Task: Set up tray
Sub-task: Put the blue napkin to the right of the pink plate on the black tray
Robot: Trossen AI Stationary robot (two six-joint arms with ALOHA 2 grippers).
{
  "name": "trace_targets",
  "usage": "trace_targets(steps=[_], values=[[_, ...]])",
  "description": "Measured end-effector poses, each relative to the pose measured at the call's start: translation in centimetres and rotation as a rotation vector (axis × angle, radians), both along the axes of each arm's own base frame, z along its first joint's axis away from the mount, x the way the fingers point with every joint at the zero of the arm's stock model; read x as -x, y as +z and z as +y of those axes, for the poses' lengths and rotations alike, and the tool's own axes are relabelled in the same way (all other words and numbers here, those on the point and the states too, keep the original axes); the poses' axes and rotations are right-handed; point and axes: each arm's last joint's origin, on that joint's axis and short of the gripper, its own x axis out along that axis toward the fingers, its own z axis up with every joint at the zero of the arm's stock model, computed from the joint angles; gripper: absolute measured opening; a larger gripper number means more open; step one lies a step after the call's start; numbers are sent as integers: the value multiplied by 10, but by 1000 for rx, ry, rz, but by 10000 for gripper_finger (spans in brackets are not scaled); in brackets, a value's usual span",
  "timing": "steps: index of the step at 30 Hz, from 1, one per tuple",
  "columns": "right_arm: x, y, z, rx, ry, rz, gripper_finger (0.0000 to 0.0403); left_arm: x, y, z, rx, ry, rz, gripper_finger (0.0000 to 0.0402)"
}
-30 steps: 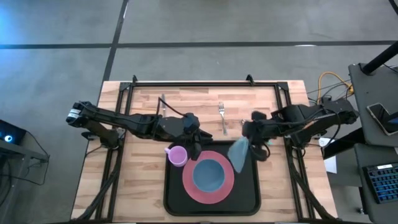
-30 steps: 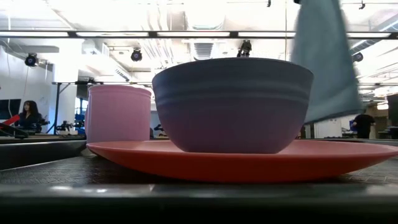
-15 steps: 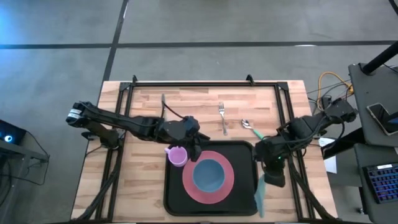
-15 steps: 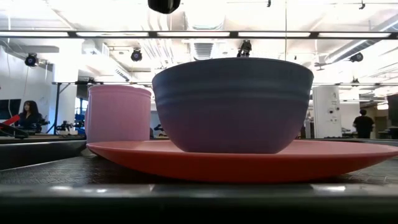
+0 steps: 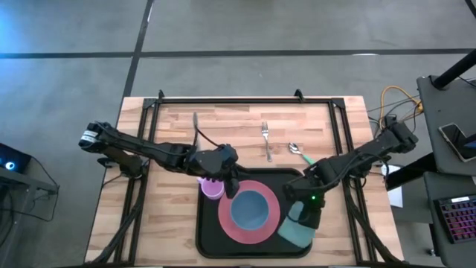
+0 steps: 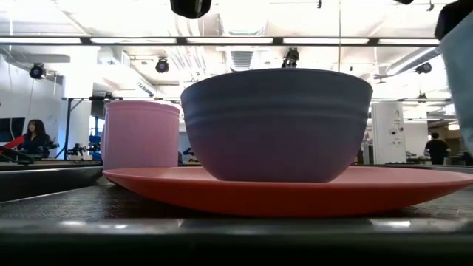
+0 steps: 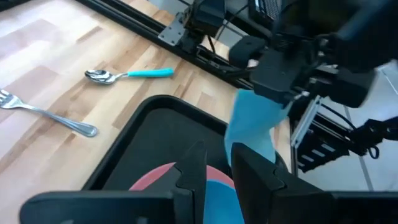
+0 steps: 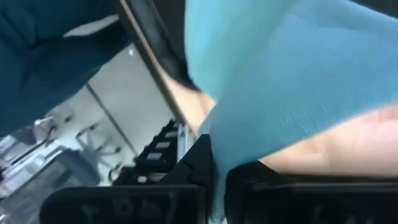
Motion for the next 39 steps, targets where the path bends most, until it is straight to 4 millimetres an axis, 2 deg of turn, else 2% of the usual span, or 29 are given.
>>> trace_targets(steps=[5,9,14,19,23,29,35,39], values=[[-7,-7,-10,131,-63,-114,9,1,-2,-2,-2,-5,7,57],[-8,-15,-19,194,-95,-111,9,1,-3,-1,-2,-4,9,57],[1,-42,-27,229,-97,-36,9,1,-3,-1,-2,-5,9,57],[4,-64,-32,352,-117,-79,18,1,-3,-1,-2,-5,9,57],[5,-68,-38,505,-83,-134,56,1,-3,-1,-2,-5,9,57],[10,-68,-48,740,1,-153,133,1,-3,-1,-2,-4,9,57],[13,-54,-56,1017,48,-166,196,1,-3,-1,9,1,9,57],[6,-43,-53,1003,151,-245,216,1,-3,-1,9,2,9,57]])
